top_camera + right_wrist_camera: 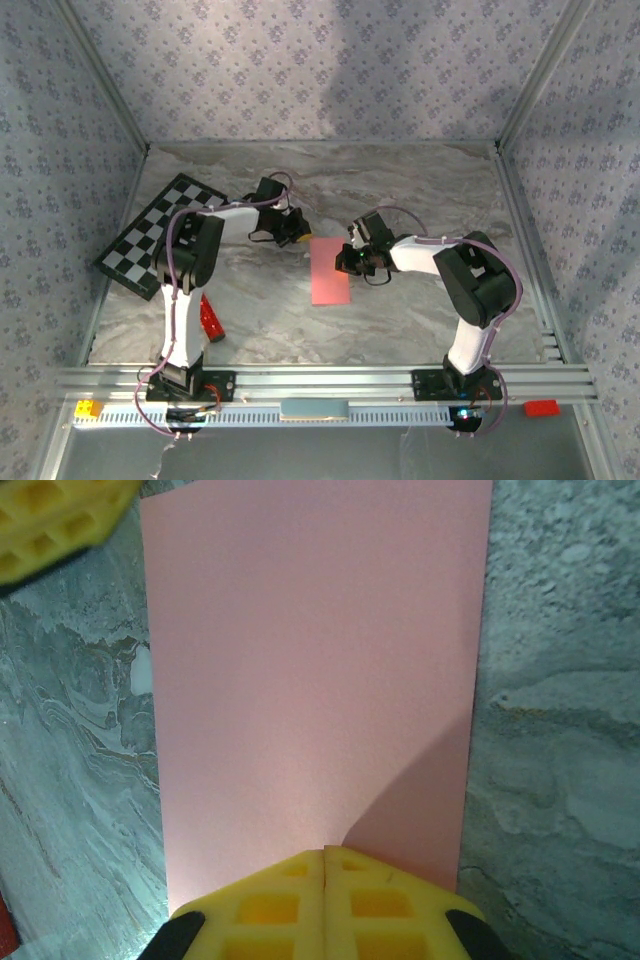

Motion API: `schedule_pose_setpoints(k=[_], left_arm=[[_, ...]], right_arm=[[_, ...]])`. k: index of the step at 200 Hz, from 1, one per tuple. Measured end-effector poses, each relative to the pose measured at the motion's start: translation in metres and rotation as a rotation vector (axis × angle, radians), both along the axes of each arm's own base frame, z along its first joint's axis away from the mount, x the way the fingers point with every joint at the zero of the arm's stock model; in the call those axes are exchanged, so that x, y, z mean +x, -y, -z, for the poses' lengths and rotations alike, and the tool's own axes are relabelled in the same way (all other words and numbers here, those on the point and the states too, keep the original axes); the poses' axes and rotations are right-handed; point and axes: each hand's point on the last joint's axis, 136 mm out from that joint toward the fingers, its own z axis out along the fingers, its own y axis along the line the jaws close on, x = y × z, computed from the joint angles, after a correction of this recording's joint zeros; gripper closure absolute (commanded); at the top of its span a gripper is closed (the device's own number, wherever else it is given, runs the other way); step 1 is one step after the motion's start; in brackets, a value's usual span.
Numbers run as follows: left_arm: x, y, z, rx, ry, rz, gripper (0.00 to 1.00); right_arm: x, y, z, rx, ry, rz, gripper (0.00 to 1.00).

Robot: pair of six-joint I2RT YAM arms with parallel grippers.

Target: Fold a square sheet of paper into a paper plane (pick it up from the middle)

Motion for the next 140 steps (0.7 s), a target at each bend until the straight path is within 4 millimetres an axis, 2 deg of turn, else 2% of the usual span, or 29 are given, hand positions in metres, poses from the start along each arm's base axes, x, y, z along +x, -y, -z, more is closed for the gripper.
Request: schedule_pose_setpoints(k=[21,95,114,140], left_arm=[[0.008,-0.005,0.0,0.008,0.007,-0.019,0.98],[0.006,-0.009,-0.004,0.045,0.029,-0.004,0.92],[0.003,-0.01,-0.02,0.06,0.057,0.011,0.92],[-0.005,0.0,-0.055,0.015,0.126,0.05,0.92]], right_arm=[[0.0,0.0,0.0,0.0,0.0,0.0,1.0],[0.0,0.0,0.0,0.0,0.0,0.0,1.0],[0.0,0.0,0.0,0.0,0.0,0.0,1.0],[0.001,0.0,0.0,-0.001,-0.002,0.0,1.0]])
